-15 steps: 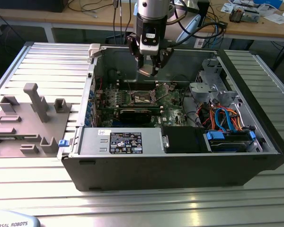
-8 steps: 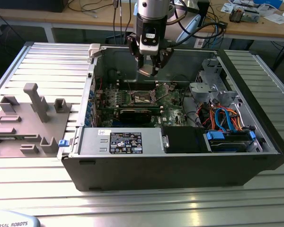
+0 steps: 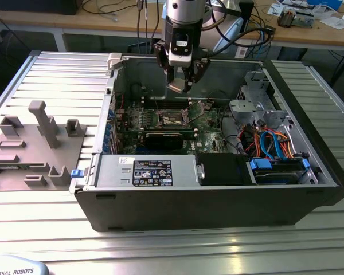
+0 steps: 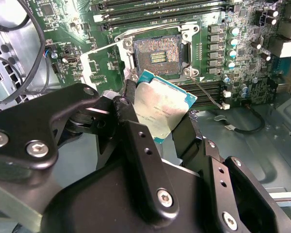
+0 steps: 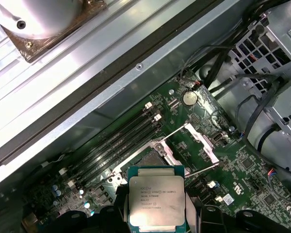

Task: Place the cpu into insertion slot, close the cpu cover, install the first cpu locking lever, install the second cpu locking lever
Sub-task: 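Place the cpu into insertion slot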

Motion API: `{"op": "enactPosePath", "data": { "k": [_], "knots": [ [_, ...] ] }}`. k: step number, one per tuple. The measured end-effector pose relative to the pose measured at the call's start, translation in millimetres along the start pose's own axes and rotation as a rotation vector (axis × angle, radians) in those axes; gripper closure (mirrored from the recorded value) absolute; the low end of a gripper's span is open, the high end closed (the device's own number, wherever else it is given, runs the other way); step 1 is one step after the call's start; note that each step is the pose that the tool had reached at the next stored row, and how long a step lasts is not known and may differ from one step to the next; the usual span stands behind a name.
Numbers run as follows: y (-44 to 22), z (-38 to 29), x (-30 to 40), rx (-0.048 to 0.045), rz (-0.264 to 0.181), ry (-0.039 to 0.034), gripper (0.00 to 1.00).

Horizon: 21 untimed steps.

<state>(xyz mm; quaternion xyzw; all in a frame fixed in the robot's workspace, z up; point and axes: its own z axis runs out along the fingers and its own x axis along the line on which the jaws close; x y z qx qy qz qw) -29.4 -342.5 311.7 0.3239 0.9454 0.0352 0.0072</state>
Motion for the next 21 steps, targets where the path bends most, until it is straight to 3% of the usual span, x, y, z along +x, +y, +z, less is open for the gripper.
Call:
{"op": "enactPosePath", "data": {
  "k": [21],
  "knots": [
    [-0.1, 0.9, 0.0, -0.0002, 0.016, -0.0011, 0.45]
  ]
}}
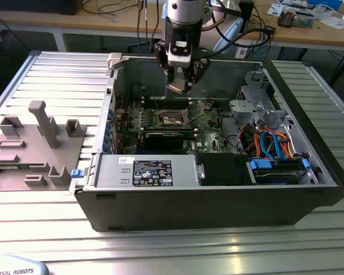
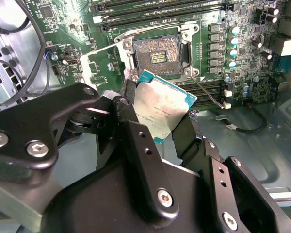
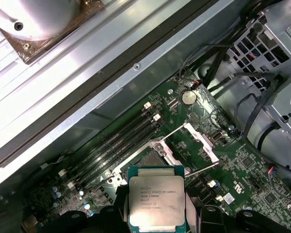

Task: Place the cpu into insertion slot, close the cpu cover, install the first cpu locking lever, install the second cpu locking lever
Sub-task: 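Place the cpu into insertion slot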

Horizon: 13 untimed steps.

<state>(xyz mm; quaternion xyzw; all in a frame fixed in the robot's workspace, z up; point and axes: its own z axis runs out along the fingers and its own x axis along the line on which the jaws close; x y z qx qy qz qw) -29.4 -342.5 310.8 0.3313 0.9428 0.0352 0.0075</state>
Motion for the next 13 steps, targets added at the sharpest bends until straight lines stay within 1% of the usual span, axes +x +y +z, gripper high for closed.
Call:
{"op": "enactPosePath", "data": {
  "k": [13],
  "knots": [
    [0.0, 0.1, 0.0, -0.0001, 0.012, -0.0009, 0.45]
  ]
}}
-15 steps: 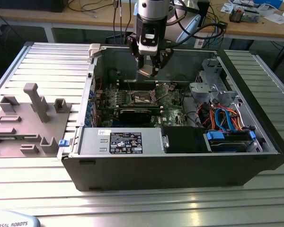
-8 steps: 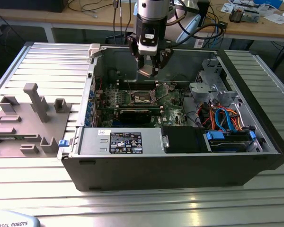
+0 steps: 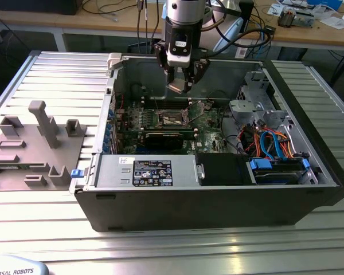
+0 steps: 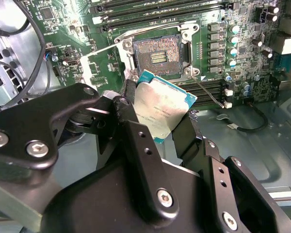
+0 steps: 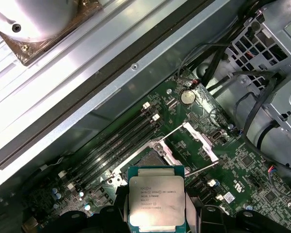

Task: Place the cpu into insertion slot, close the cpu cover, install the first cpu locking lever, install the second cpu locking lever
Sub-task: 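Place the cpu into insertion slot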

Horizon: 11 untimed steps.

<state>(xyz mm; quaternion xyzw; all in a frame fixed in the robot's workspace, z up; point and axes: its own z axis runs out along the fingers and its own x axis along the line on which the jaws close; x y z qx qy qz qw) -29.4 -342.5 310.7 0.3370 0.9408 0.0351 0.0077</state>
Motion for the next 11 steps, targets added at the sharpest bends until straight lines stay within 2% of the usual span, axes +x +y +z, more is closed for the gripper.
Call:
{"op": "enactPosePath", "data": {
  "k": [11],
  "knots": [
    [0.0, 0.2, 0.0, -0.0001, 0.009, -0.0007, 0.45]
  ]
}}
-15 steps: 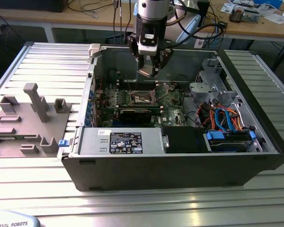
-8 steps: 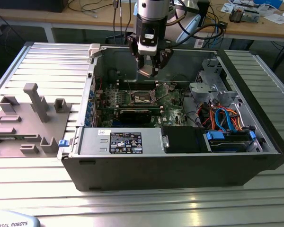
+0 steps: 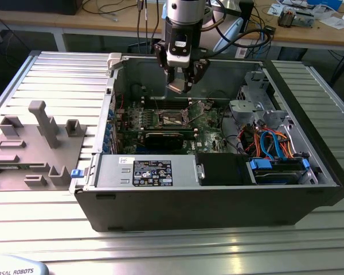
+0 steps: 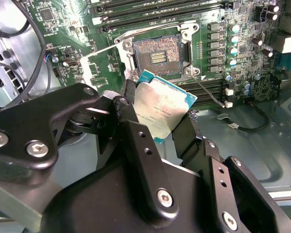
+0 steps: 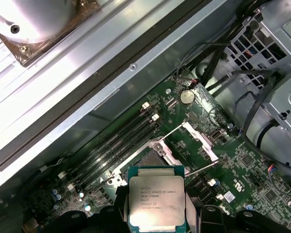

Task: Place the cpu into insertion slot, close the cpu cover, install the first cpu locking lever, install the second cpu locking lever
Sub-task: 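Place the cpu into insertion slot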

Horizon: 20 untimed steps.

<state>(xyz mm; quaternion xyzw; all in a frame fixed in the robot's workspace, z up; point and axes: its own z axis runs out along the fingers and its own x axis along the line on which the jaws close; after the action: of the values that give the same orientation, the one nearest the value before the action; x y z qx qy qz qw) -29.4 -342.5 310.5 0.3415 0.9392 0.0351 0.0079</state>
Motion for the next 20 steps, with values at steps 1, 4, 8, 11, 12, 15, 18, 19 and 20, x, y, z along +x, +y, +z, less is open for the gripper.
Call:
{"op": "enactPosePath", "data": {
  "k": [1, 4, 8, 11, 12, 15, 18, 19, 20],
  "knots": [
    [0.0, 0.0, 0.0, 0.0001, 0.001, 0.0000, 0.45],
    [0.0, 0.0, 0.0, 0.0000, 0.002, -0.0001, 0.45],
    [0.0, 0.1, 0.0, 0.0000, 0.004, -0.0003, 0.45],
    [0.0, 0.1, 0.0, 0.0000, 0.006, -0.0005, 0.45],
    [0.0, 0.1, 0.0, 0.0000, 0.007, -0.0005, 0.45],
    [0.0, 0.2, 0.0, 0.0000, 0.009, -0.0006, 0.45],
    [0.0, 0.2, 0.0, 0.0000, 0.011, -0.0007, 0.45],
    [0.0, 0.3, 0.0, -0.0001, 0.012, -0.0008, 0.45],
    [0.0, 0.3, 0.0, 0.0000, 0.012, -0.0009, 0.45]
  ]
}}
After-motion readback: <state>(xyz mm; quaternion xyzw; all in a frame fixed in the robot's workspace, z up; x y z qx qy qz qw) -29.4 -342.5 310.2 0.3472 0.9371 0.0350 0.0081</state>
